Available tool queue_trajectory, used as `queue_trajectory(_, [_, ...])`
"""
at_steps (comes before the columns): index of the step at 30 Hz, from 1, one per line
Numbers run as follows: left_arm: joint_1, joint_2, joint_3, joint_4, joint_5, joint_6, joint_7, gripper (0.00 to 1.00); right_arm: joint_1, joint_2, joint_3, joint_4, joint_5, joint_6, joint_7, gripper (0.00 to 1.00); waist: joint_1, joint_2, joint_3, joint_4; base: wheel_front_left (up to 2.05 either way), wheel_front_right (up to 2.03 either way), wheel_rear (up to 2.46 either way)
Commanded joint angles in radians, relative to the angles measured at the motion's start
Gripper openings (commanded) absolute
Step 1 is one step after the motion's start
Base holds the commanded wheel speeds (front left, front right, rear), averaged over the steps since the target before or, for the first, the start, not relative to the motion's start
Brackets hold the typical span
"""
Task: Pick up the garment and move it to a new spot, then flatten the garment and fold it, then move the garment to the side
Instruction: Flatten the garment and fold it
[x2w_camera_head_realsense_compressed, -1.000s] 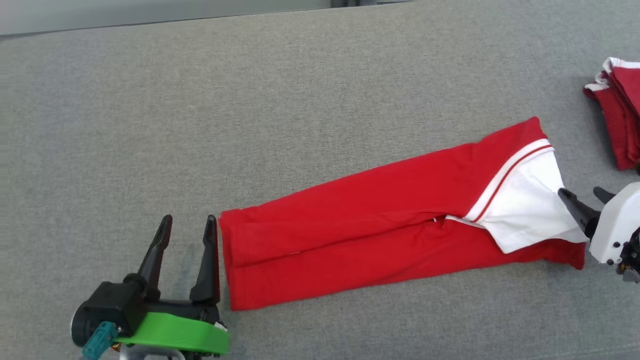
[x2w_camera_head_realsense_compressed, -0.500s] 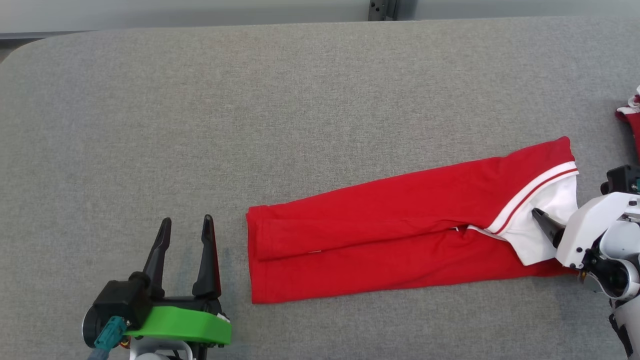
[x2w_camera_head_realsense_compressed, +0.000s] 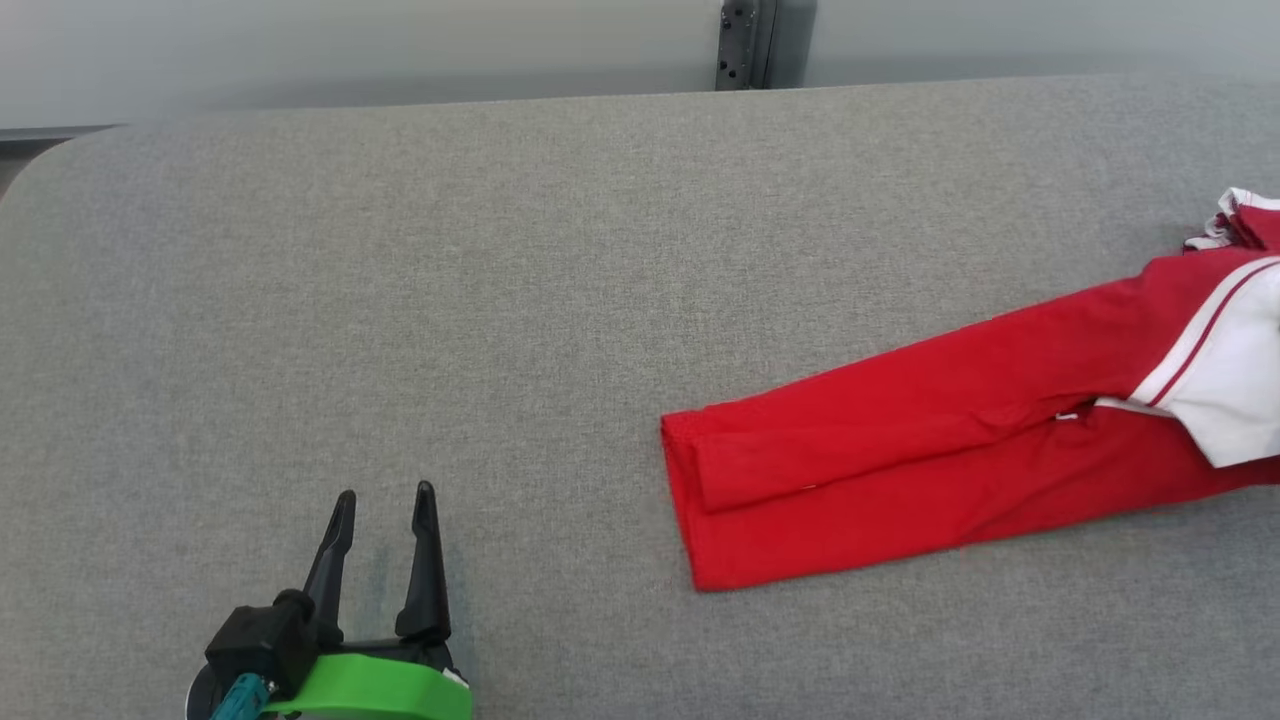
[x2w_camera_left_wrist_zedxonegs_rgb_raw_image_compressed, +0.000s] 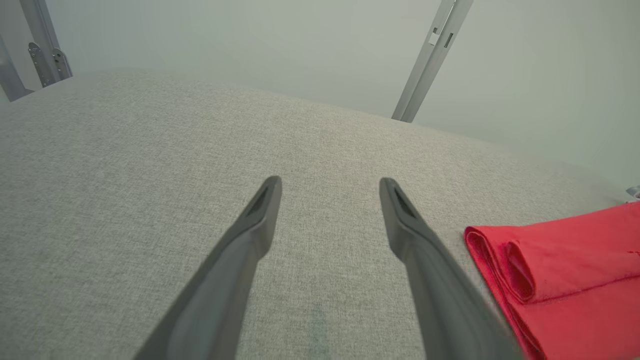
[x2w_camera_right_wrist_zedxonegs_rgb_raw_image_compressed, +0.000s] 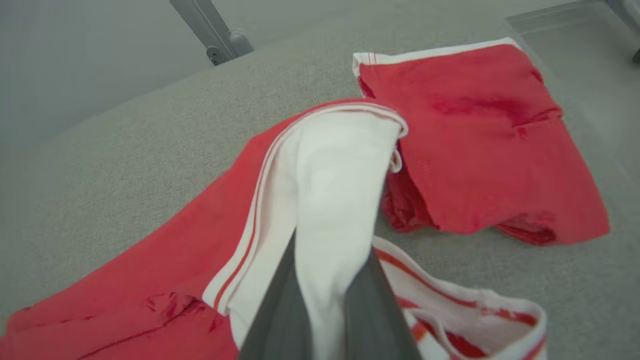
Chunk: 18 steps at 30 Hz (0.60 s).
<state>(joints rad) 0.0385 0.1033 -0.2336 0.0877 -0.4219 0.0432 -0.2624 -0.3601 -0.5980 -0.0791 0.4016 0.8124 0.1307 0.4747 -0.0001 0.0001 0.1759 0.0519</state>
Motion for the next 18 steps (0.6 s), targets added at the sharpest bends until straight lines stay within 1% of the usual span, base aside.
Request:
queue_trajectory(1, [0.021,-0.008,0.014,0.001,0.013,-0.007,-0.003,1.00,0.008,-0.019,0.000,-0.043,0.012,0.000,0.008,0.00,0.0001,-0.0001,-0.010,-0.012,0.00,0.00,0.00])
queue_trajectory(4, [0.030,-0.021,0.034,0.002,0.026,-0.020,-0.003,1.00,0.024,-0.046,0.047,-0.181,0.013,0.000,0.031,0.00,0.0001,-0.0001,-0.011,-0.024,0.00,0.00,0.00])
queue_trajectory(7, [0.034,-0.032,0.052,0.000,0.033,-0.029,-0.003,1.00,0.053,-0.015,0.151,-0.350,0.030,0.000,0.070,0.00,0.0001,-0.0001,-0.006,-0.037,0.00,0.00,0.00])
queue_trajectory(9, [0.029,-0.037,0.059,0.001,0.043,-0.035,-0.003,1.00,0.069,0.013,0.226,-0.432,0.021,0.000,0.087,0.00,0.0001,-0.0001,0.000,-0.045,0.00,0.00,0.00])
queue_trajectory(10, [0.026,-0.039,0.061,0.003,0.048,-0.037,-0.003,1.00,0.070,0.026,0.255,-0.450,0.009,0.000,0.085,0.00,0.0001,-0.0001,0.004,-0.048,0.00,0.00,0.00])
queue_trajectory(11, [0.020,-0.041,0.062,0.008,0.050,-0.043,-0.003,1.00,0.073,0.045,0.292,-0.464,-0.014,0.000,0.078,0.00,0.0001,-0.0001,0.008,-0.049,0.00,0.00,0.00])
queue_trajectory(13, [0.009,-0.043,0.067,0.015,0.057,-0.048,-0.003,1.00,0.077,0.121,0.359,-0.463,-0.036,0.000,0.055,0.00,0.0001,-0.0001,0.015,-0.052,0.00,0.00,0.00])
queue_trajectory(15, [0.001,-0.045,0.063,0.026,0.063,-0.054,-0.003,1.00,0.078,0.193,0.414,-0.438,-0.063,0.000,0.028,0.00,0.0001,-0.0001,0.020,-0.048,0.00,0.00,0.00])
queue_trajectory(16, [-0.002,-0.046,0.061,0.028,0.065,-0.057,-0.003,1.00,0.082,0.235,0.433,-0.419,-0.069,0.000,0.013,0.00,0.0001,-0.0001,0.023,-0.045,0.00,0.00,0.00])
queue_trajectory(18, [0.000,-0.048,0.055,0.047,0.060,-0.056,-0.002,1.00,0.086,0.298,0.464,-0.382,-0.091,0.000,-0.014,0.00,0.0001,-0.0001,0.026,-0.037,0.00,0.00,0.00])
